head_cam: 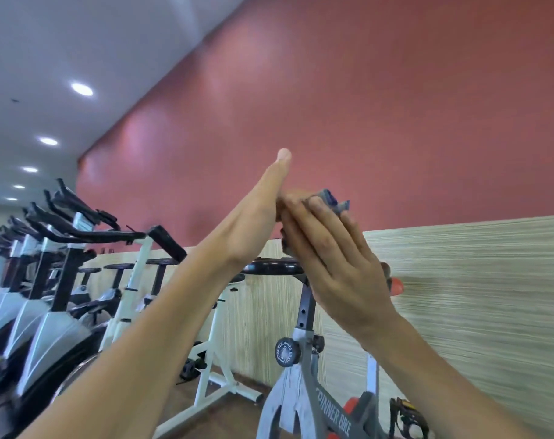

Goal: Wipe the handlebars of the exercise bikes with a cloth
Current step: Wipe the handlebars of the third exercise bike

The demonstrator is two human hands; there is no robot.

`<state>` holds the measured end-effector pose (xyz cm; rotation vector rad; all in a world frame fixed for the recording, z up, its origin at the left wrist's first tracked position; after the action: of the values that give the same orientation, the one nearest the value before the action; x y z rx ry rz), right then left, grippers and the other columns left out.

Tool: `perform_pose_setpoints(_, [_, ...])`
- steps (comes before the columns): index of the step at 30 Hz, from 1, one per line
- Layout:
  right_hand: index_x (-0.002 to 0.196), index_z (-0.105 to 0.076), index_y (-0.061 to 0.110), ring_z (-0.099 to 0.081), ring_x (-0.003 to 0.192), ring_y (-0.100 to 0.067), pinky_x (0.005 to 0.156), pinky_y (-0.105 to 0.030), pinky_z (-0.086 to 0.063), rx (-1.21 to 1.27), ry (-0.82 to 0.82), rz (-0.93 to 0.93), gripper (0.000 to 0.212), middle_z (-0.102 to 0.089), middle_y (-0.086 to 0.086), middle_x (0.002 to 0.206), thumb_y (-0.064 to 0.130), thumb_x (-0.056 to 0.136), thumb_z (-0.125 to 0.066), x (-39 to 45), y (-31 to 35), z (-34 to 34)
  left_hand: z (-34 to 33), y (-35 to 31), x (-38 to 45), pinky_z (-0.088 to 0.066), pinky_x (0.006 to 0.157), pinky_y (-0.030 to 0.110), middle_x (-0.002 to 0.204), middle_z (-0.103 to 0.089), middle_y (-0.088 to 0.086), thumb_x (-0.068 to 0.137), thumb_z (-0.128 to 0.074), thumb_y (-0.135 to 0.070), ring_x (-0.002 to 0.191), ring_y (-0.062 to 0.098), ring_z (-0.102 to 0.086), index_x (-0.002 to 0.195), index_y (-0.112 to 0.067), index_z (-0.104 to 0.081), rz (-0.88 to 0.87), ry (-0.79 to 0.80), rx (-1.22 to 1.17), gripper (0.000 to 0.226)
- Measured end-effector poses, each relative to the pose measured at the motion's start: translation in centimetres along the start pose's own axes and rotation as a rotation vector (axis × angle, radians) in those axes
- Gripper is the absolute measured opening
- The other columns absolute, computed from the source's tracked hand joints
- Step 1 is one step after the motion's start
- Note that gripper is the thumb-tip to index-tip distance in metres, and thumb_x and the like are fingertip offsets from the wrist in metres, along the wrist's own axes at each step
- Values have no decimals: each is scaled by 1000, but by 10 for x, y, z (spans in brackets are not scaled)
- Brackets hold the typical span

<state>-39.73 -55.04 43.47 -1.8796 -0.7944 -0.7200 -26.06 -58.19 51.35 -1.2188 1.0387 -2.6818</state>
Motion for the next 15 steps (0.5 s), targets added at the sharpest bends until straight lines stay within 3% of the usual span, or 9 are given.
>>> perform_pose_setpoints(2, [161, -21, 7, -24, 155, -26, 124, -45, -29, 1, 47, -40, 79, -28, -10, 164, 1, 97, -67, -32, -6, 2, 4, 3, 3, -36, 116, 46, 116, -75, 11, 102, -2, -63, 119, 29, -63, 117, -2, -72, -33, 33, 3, 94])
perform_pose_setpoints(5, [162, -12, 8, -16, 157, -27, 126, -46, -25, 41, 124, -118, 93, -22, -13, 164, -11, 89, -66, -50, -5, 6, 9, 7, 9, -33, 116, 49, 116, -76, 5, 94, -3, -70, 121, 26, -62, 115, -13, -76, -51, 29, 89, 95])
perform_pose_setpoints(9, [152, -24, -4, -19, 155, -31, 124, -46, -30, 232, 52, -279, 48, -25, -21, 160, 11, 110, -42, -8, -2, 4, 10, 16, 10, -36, 112, 47, 116, -75, 0, 94, -9, -76, 119, 24, -62, 116, -21, -75, -109, 1, 189, 89])
perform_pose_setpoints(12, [154, -20, 0, -20, 155, -30, 123, -44, -33, 310, 38, -289, 49, -25, -20, 159, 22, 113, -37, -16, -7, 2, 4, 17, 4, -46, 100, 54, 104, -73, 15, 103, -30, -60, 102, 31, -66, 105, -7, -72, -237, -109, 373, 67])
perform_pose_setpoints(15, [162, -6, 13, -20, 156, -27, 118, -50, -39, 335, 93, -318, 58, -23, -17, 161, 23, 113, -35, -45, -10, 4, -3, 9, 1, -50, 89, 40, 101, -73, 6, 108, -39, -39, 97, 26, -67, 108, -9, -72, -341, -163, 500, 45])
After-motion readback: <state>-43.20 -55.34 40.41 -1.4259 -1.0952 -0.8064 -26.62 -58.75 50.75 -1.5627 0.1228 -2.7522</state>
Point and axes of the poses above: each hand's wrist, its own x-axis towards the middle knuckle, its own z-axis out of the back of the hand, y = z × x, the point moved 2 cm from there along x, towards the middle knuckle
